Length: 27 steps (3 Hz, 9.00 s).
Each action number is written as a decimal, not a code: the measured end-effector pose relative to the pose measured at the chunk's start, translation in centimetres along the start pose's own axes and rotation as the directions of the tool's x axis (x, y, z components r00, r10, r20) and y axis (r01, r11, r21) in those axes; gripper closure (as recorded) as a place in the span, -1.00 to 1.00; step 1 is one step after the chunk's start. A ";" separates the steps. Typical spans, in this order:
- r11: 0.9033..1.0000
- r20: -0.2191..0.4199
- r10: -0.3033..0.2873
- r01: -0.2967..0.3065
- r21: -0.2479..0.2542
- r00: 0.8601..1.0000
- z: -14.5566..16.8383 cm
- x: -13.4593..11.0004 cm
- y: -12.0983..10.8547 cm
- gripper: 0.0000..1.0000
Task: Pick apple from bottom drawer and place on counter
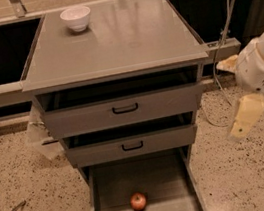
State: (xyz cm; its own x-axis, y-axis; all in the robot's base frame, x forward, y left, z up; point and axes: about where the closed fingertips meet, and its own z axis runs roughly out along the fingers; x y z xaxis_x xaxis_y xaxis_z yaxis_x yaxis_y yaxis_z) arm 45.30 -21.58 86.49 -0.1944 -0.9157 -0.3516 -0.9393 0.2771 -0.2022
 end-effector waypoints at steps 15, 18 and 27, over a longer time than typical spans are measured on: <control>0.906 0.315 0.312 -0.182 -0.381 0.896 65.1 9.5 10.6 -1.00; 0.900 0.408 0.249 -0.054 -0.433 0.878 72.1 4.5 13.1 -1.00; 0.900 0.488 0.190 0.048 -0.433 0.852 77.0 -1.0 13.9 -0.65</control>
Offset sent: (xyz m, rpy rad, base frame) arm 0.0071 -0.0007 -0.2558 0.1362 0.1066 -0.1384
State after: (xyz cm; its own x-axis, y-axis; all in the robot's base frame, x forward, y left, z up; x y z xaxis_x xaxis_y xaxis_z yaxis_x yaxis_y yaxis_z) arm 54.19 5.57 13.60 -0.2060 -0.5858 -0.7838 -0.9771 0.0796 0.1973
